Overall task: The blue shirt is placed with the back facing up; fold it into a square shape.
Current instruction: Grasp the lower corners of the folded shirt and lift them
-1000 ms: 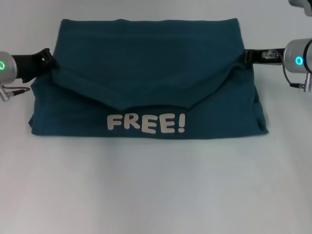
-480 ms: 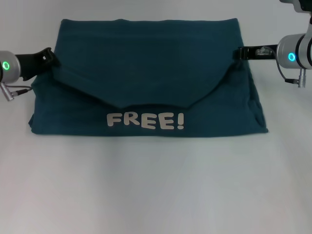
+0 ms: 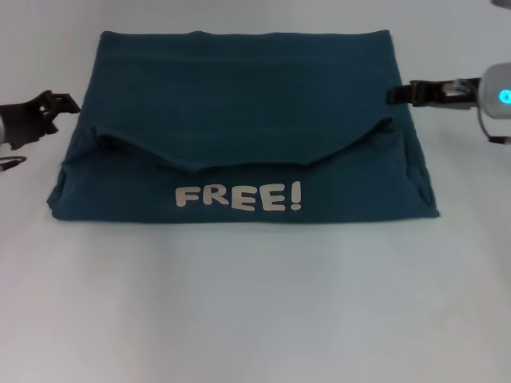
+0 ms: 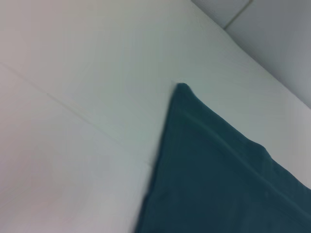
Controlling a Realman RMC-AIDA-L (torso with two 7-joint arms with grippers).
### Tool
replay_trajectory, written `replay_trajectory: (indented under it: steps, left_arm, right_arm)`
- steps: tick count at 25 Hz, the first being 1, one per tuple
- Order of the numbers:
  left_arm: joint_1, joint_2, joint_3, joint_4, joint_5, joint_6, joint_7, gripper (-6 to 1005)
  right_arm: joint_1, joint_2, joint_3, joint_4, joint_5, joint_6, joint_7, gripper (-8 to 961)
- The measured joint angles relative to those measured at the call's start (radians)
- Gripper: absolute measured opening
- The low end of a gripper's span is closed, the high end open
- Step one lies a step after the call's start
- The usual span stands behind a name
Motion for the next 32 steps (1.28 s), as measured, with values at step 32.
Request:
replay_trajectory:
  steps: [32]
  left_arm:
    - [0.294,-0.051,-0.017,0.092,-0.276,0.296,0.669,614]
  right_arm:
    - [-0.391,-0.007,0.095,-0.070,0.423,-0.565,-0.326,556]
